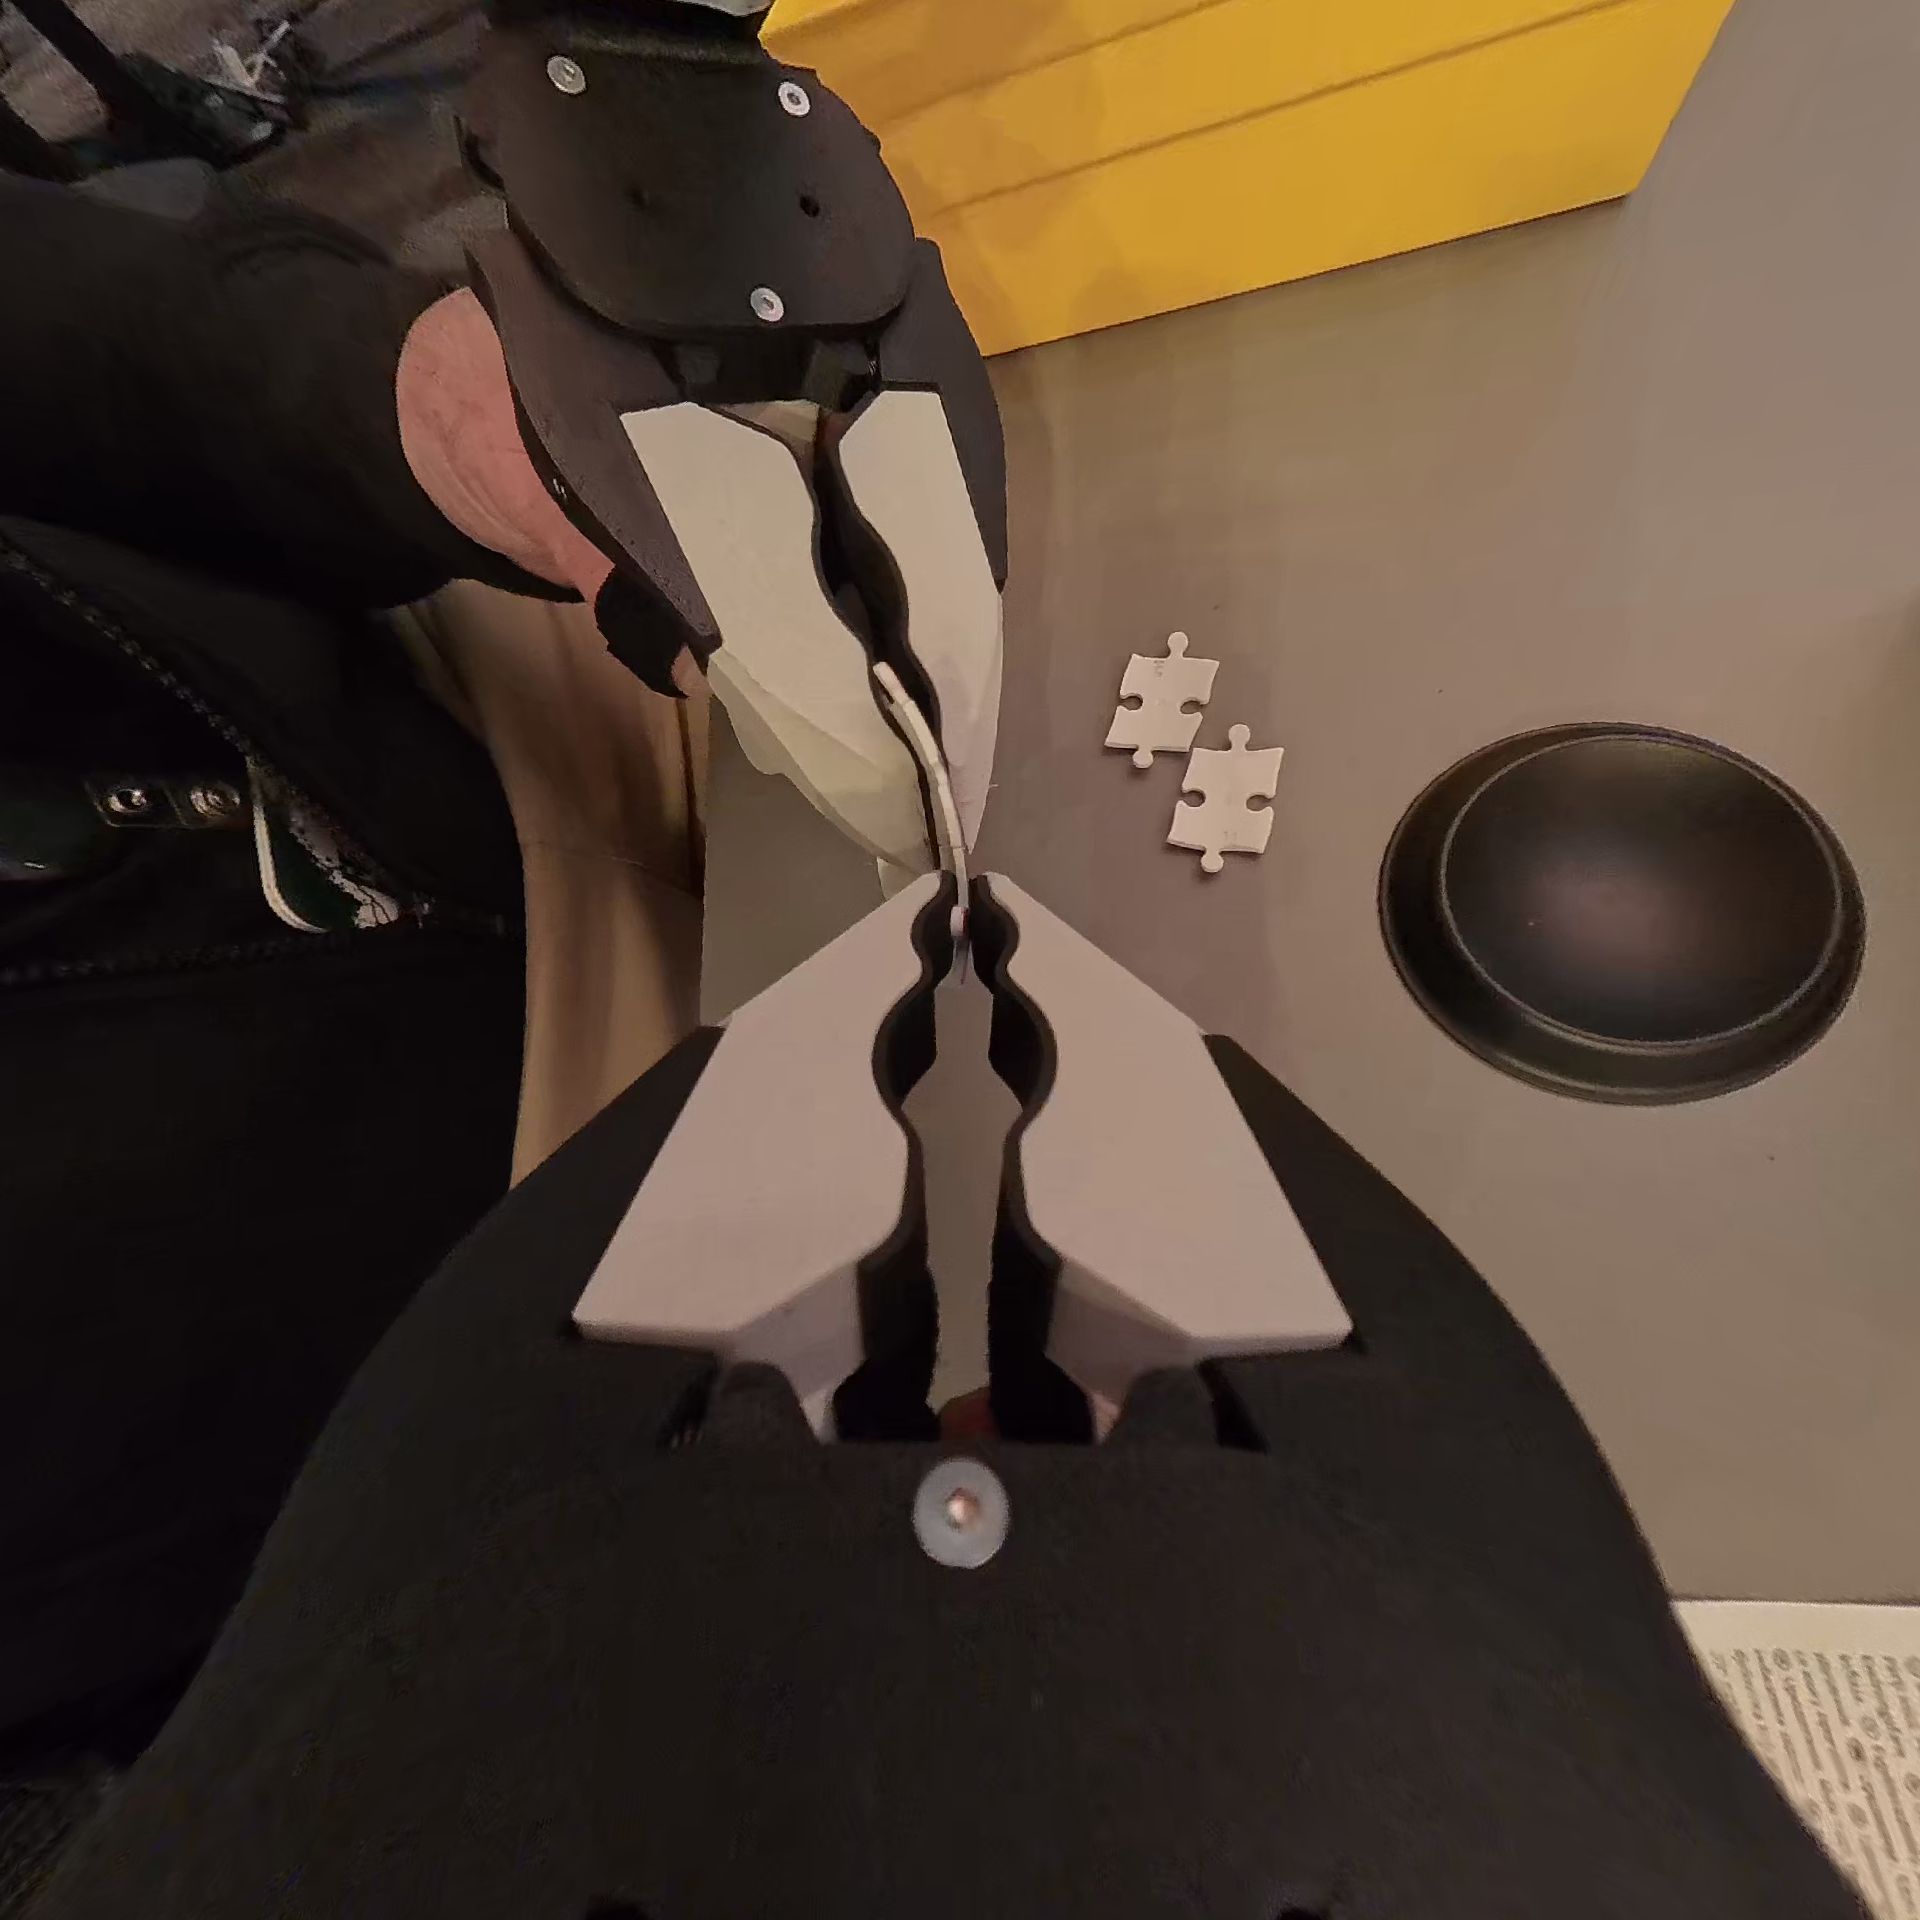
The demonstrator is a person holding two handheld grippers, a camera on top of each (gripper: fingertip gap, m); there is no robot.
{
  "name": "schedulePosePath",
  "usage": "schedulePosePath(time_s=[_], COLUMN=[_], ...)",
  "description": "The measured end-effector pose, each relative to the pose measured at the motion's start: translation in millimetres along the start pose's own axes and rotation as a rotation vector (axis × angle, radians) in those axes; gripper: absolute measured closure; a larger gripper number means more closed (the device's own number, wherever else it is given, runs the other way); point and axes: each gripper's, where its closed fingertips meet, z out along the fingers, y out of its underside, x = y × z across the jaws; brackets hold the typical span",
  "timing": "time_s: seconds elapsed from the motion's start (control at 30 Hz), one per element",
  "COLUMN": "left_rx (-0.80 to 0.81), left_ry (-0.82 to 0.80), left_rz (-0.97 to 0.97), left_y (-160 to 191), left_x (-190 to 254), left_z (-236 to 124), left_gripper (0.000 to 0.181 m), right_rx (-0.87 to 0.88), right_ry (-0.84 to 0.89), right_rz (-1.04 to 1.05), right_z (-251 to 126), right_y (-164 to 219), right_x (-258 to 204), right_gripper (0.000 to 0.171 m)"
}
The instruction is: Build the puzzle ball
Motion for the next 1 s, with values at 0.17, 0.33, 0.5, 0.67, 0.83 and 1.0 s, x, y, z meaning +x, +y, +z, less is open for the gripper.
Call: schedulePosePath(time_s=[0.17,0.33,0.5,0.67,0.83,1.0], left_rx=[0.031,0.066,0.070,0.065,0.082,0.070], left_ry=[0.025,0.034,0.017,0.052,0.103,0.112], left_rz=[-0.035,-0.028,-0.021,-0.044,-0.083,-0.077], left_y=[-4.4,-9.2,-9.7,-10.9,-14.3,-12.4], left_x=[0.9,2.0,2.0,4.3,5.4,5.9], left_z=[-1.2,-4.3,-3.1,-2.9,-7.3,-10.7], left_gripper=[0.178,0.177,0.179,0.179,0.171,0.168], right_rx=[0.014,0.019,0.021,0.042,0.063,0.088], right_ry=[0.026,0.018,0.017,-0.022,-0.089,-0.126], right_rz=[-0.013,-0.004,0.015,0.043,0.097,0.156], right_z=[-2.4,-4.1,-4.9,-6.8,-7.0,-12.7], right_y=[-3.1,-3.9,-3.4,-4.8,-6.1,-8.7], right_x=[-0.4,-1.6,0.2,-1.2,-3.6,-1.1], right_gripper=[0.170,0.170,0.170,0.170,0.170,0.170])
